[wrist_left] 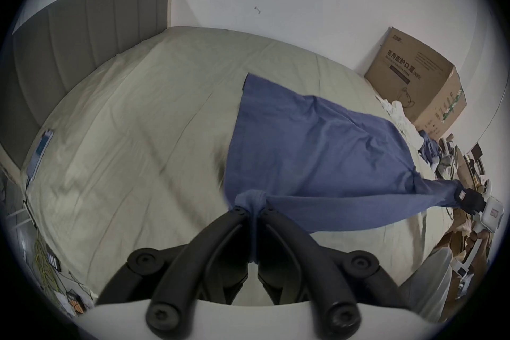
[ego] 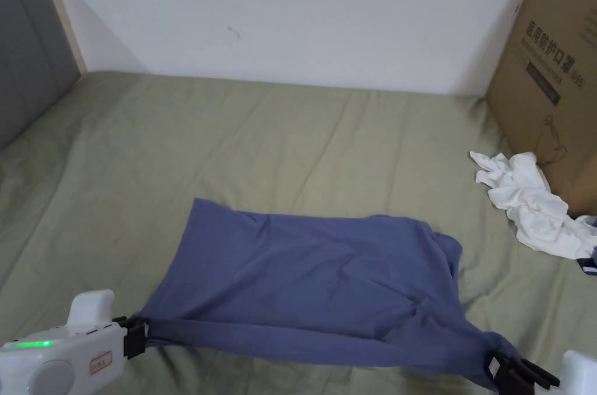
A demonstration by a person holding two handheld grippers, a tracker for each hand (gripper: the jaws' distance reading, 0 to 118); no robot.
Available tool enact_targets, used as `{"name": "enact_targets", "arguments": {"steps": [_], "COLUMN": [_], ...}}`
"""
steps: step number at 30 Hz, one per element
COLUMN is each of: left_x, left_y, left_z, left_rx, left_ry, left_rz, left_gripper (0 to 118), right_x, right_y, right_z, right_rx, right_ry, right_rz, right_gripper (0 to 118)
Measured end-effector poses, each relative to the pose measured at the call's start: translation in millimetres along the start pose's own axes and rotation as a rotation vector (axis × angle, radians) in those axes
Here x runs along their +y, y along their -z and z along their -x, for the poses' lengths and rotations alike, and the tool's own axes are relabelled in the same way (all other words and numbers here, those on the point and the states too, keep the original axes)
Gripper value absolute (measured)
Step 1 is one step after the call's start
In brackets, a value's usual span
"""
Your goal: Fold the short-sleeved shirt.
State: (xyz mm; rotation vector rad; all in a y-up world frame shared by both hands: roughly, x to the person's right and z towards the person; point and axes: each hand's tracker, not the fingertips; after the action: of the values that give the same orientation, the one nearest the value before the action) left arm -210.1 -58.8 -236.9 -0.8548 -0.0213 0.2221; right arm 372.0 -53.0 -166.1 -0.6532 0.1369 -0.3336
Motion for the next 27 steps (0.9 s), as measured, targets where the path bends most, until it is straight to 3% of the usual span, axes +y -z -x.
{"name": "enact_targets", "arguments": {"steps": [10, 19, 24, 25, 26, 27], "left_x": [-60, -88, -84, -82, -79, -77], "left_y": [-28, 7, 4, 0, -5, -10], "left_z": [17, 15, 12, 11, 9, 6], "left_rx": [0.024, 0.086, 0.096, 0.09, 0.084, 0.084], "left_ry": [0.011, 0.063, 0.039, 0.031, 0.024, 0.019], "left_rz": [0.044, 0.151, 0.155, 0.156, 0.16, 0.162], "left_gripper": [7, 7, 8, 14, 28, 53], "right_x": [-48, -78, -68, -65, -61, -56], "right_y": [-52, 9, 8, 4, 0, -4], "right_z": [9, -6, 6, 8, 11, 14], "right_rx": [-0.039, -0.211, -0.233, -0.234, -0.236, -0.237], "right_ry": [-0.011, 0.059, 0.069, 0.067, 0.065, 0.065], "right_rz": [0.103, 0.38, 0.37, 0.367, 0.36, 0.349], "right_gripper": [7, 7, 9, 15, 26, 46]}}
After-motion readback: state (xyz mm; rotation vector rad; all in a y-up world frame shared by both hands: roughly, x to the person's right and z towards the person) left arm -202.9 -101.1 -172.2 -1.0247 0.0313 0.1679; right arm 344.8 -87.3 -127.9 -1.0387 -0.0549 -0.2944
